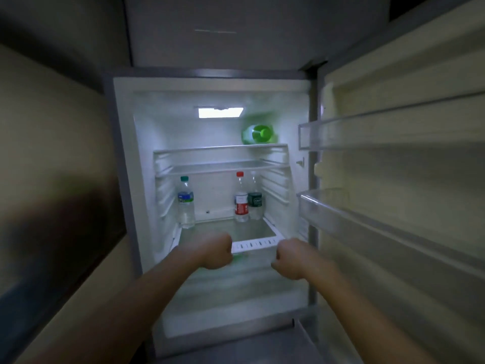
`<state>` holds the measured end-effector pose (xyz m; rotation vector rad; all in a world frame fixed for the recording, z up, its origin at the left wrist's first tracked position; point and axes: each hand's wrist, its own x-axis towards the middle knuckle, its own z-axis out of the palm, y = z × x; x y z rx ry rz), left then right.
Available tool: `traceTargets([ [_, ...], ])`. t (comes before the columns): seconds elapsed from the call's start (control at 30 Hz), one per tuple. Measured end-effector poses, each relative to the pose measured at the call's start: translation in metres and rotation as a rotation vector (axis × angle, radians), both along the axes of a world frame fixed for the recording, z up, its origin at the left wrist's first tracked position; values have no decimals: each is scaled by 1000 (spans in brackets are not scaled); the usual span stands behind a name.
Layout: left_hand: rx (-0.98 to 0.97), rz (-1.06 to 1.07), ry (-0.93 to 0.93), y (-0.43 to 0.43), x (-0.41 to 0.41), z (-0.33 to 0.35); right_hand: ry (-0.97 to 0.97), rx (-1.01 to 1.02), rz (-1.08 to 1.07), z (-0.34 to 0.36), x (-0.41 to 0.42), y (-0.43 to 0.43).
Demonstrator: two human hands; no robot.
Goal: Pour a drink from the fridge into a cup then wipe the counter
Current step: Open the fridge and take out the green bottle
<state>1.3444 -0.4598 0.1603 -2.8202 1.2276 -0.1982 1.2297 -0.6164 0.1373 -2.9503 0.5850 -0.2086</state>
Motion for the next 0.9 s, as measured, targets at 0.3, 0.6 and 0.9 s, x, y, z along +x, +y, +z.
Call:
traceTargets([
  [0.3,-133,-10,-65,-25,71,40,-115,86,-31,12,67,-47],
  [0.6,-684,-241,-333,-86,117,118,-256,-7,-130,22,116,-68],
  [0.9,-649,-329,-199,-169,205,201,-146,-30,-208,32,142,-95],
])
